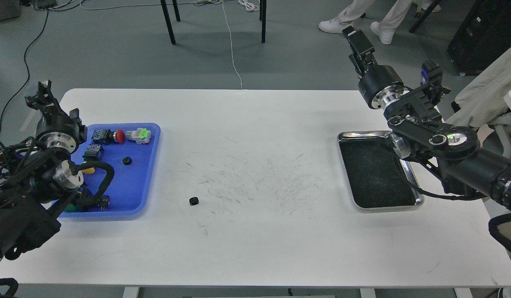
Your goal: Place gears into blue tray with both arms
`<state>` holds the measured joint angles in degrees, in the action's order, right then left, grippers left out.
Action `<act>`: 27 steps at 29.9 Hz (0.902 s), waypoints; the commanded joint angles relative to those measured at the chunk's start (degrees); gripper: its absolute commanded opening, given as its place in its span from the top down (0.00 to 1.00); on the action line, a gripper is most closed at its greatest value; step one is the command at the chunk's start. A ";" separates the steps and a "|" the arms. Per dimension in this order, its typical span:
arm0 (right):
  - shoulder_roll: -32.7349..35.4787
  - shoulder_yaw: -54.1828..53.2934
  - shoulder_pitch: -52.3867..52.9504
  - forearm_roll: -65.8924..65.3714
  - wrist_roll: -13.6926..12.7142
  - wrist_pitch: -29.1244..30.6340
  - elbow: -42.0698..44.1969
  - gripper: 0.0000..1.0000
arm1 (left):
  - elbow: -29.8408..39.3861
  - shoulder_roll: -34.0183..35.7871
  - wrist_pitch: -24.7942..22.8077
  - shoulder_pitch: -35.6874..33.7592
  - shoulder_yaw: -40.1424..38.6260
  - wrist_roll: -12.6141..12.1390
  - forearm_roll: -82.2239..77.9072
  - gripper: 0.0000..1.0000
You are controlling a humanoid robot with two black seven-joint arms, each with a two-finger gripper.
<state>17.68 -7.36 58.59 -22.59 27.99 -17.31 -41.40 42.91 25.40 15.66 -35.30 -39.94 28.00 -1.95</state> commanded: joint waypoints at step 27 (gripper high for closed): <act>0.87 -4.41 -9.10 0.00 0.01 0.00 0.01 0.08 | 15.53 19.43 -13.99 -30.97 52.07 -5.33 -4.21 0.03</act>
<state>18.25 -11.75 49.92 -22.59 28.00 -17.31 -41.40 57.78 45.32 1.45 -65.45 11.77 22.78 -6.11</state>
